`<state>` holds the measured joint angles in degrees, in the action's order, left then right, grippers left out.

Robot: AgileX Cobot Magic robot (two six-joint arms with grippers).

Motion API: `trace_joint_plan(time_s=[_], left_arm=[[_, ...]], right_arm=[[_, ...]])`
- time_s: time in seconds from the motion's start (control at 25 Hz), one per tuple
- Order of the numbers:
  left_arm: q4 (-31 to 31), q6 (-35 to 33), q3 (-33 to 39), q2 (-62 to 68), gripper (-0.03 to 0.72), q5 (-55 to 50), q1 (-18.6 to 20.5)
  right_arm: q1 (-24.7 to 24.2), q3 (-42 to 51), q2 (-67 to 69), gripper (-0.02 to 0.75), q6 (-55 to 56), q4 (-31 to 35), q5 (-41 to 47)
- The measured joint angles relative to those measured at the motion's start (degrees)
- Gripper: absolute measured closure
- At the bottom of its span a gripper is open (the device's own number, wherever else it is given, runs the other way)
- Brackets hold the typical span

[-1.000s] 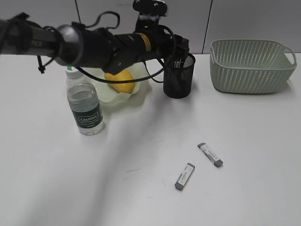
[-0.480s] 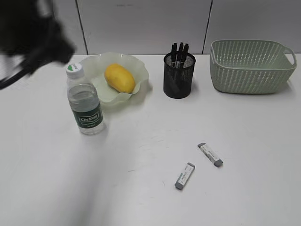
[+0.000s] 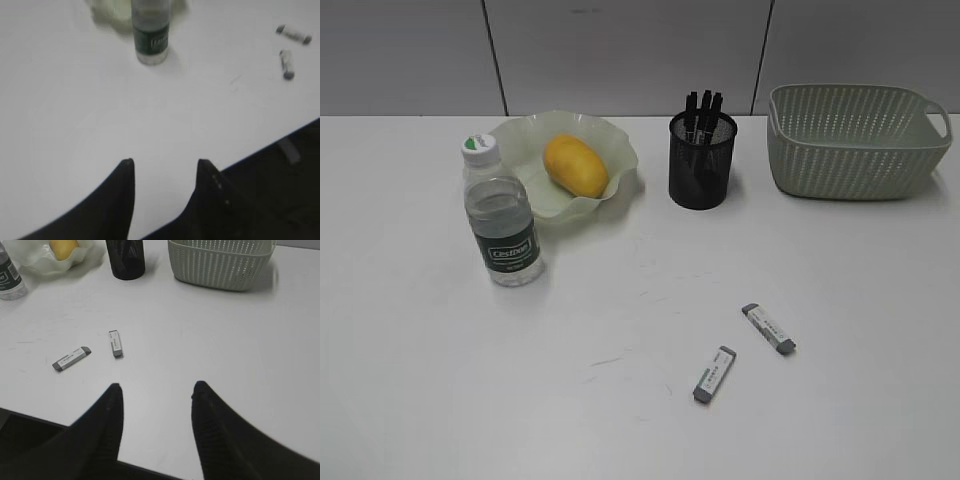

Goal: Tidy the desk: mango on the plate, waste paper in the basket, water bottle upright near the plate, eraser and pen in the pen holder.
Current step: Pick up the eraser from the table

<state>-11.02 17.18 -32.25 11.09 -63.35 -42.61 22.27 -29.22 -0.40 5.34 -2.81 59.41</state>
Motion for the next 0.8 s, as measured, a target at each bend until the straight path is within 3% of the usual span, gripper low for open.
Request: trace_joint_plan(time_s=[0.2,0.32,0.44,0.64,0.8], left_arm=[[7.5,-1.1,1.2,-11.0,0.384,1.9,0.0],[8.5,-2.2,1.3,-11.5,0.395,2.3,0.7],[7.1,-3.8,1.3,-11.5,0.416,2.4,4.2],[7.0,-4.7,1.3,-11.5,0.454,2.5,15.2],[7.0,-5.8,1.3,-11.5,0.458,2.5,26.4]], right_arm=[[0.0,-1.5,12.4,0.374,-2.8,1.1,-7.3],[0.0,-2.2,33.0,0.374,-5.3,5.0,-15.7],[0.0,-5.4,57.4,0.374,-7.1,8.1,-24.4],[0.0,-19.8,90.5,0.374,-11.2,11.1,-29.0],[0.5,-28.8,104.7,0.357,-12.6,11.9,-28.1]])
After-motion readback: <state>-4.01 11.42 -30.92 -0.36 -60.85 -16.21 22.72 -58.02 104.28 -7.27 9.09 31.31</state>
